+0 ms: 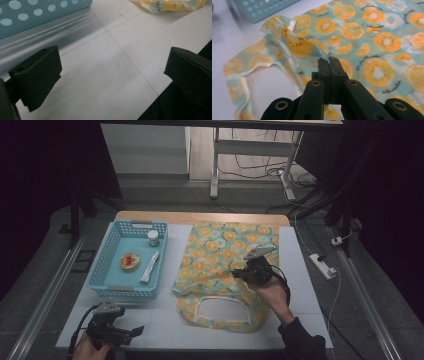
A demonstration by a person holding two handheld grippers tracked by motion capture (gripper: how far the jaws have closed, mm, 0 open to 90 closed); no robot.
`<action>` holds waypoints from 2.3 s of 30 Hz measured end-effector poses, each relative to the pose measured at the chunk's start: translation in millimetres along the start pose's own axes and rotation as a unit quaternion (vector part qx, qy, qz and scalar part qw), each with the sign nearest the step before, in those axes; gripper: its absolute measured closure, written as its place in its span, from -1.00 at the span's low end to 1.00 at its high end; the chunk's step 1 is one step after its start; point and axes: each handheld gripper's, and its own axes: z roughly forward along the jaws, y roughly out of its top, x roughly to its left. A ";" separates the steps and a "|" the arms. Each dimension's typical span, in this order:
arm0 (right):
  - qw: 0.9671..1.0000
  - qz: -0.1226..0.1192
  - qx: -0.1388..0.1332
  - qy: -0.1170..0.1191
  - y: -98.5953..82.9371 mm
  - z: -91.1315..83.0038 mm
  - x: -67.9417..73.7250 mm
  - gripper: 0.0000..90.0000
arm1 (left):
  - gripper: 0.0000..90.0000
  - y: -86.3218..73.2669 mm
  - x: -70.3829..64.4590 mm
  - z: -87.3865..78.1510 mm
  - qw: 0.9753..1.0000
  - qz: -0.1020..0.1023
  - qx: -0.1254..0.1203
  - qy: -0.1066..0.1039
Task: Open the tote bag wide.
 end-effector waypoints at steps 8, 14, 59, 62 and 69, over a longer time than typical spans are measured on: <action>1.000 0.013 -0.005 -0.018 9.2 8.6 -21.4 1.00 | -0.98 0.2 0.6 0.2 1.000 -0.003 0.000 -0.001; 0.999 0.022 -0.008 -0.032 16.6 18.4 -37.6 1.00 | -0.98 0.1 1.1 0.3 1.000 -0.004 -0.001 -0.002; 0.995 0.054 0.016 -0.086 14.9 52.0 -84.8 0.38 | -0.97 1.3 -0.4 1.0 1.000 0.006 0.001 -0.003; 0.996 0.052 0.014 -0.070 17.5 48.3 -81.0 0.23 | -0.97 1.4 -0.4 1.0 1.000 0.007 0.001 -0.004; 0.997 0.057 0.020 -0.042 19.8 42.8 -67.6 -0.15 | -0.98 1.7 0.1 0.7 1.000 0.006 -0.001 -0.004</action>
